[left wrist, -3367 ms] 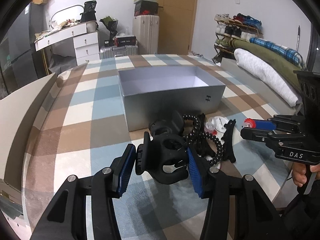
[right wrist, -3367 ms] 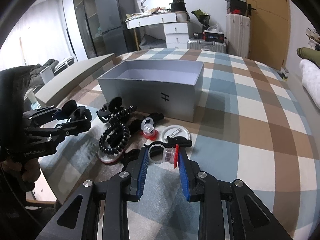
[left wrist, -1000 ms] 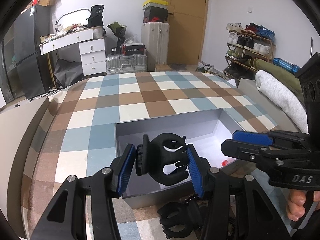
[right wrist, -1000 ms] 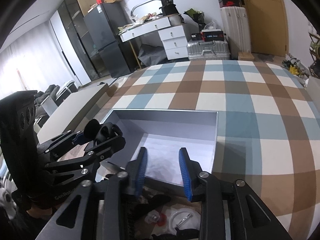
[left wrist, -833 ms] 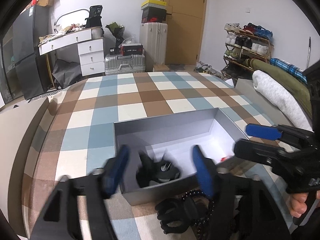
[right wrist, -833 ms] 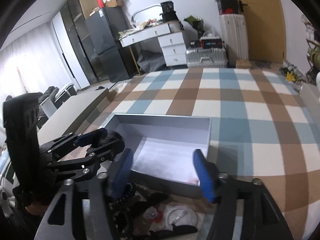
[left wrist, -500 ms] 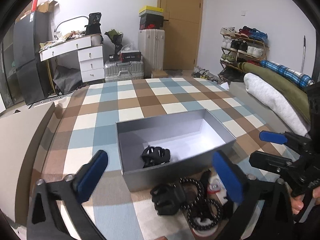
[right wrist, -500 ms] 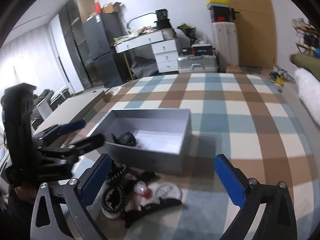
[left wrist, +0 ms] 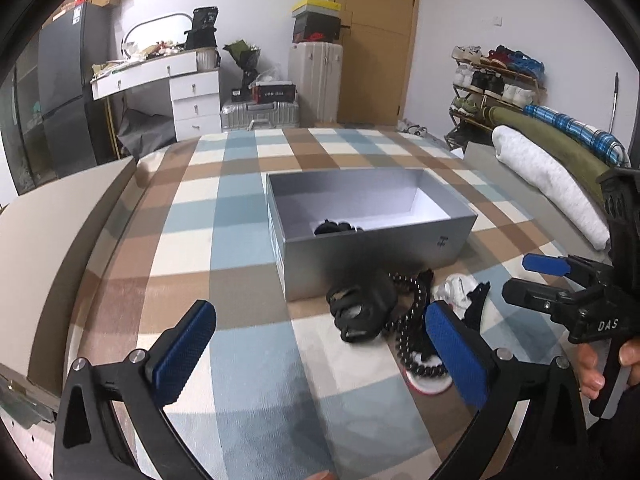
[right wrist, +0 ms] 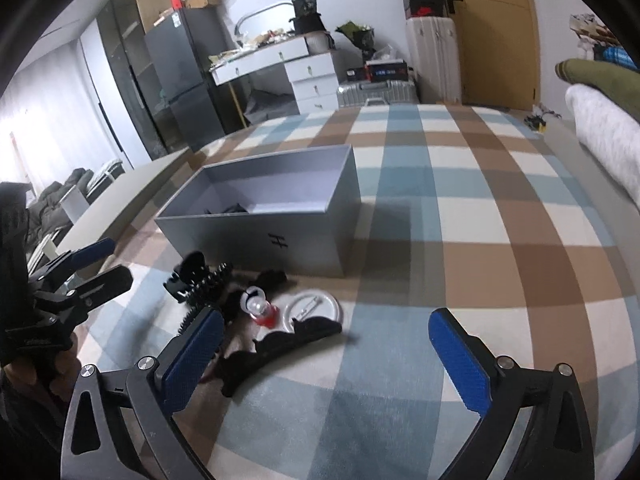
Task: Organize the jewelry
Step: 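Withdraw both open tools from the box back toward the accessory pile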
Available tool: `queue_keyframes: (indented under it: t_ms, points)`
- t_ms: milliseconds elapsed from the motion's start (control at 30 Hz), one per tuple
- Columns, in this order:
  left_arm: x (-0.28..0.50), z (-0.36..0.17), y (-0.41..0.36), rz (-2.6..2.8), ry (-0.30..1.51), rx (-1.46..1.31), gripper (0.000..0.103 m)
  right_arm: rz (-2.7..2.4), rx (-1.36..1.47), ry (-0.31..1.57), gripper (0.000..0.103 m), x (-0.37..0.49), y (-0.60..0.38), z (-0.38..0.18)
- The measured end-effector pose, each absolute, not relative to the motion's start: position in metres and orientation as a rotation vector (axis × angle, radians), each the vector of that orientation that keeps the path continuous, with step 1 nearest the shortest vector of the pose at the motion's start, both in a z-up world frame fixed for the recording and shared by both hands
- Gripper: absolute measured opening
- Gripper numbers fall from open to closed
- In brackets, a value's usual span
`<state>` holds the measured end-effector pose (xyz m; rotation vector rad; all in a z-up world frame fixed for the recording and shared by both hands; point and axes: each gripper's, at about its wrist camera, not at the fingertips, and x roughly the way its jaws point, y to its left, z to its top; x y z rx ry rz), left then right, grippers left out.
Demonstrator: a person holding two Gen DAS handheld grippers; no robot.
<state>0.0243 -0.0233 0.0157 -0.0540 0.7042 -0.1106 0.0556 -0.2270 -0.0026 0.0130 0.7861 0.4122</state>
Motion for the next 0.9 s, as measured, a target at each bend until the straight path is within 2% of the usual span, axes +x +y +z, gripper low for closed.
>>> queue_keyframes:
  t_ms: [900]
  points:
    - [0.028,-0.002,-0.025,-0.125,0.765,-0.05,0.102,0.367,-0.144,0.911,0.103,0.058,-0.182,-0.031]
